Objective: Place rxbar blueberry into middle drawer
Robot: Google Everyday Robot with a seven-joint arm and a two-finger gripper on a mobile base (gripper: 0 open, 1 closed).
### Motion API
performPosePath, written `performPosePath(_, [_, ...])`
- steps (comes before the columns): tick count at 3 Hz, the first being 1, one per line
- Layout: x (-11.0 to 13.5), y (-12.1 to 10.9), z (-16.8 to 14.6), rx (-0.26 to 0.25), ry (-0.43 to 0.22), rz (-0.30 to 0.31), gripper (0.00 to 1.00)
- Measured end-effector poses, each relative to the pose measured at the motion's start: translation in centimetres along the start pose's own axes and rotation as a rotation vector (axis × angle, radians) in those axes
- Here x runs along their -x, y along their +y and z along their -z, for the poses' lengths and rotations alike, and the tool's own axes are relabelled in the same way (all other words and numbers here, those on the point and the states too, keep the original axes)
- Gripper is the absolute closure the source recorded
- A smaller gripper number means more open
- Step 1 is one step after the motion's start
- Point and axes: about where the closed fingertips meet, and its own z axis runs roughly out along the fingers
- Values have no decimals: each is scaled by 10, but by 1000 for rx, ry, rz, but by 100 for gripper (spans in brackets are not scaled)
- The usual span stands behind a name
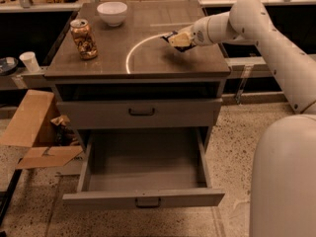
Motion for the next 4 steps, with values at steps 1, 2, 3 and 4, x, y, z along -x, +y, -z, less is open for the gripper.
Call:
performPosePath(1, [35,24,11,76,-107,137,100])
performPosePath(2, [35,24,11,76,-107,137,100])
performPosePath(3, [34,43,16,142,-110,197,100])
performPosePath(4, [42,75,53,182,-145,312,100])
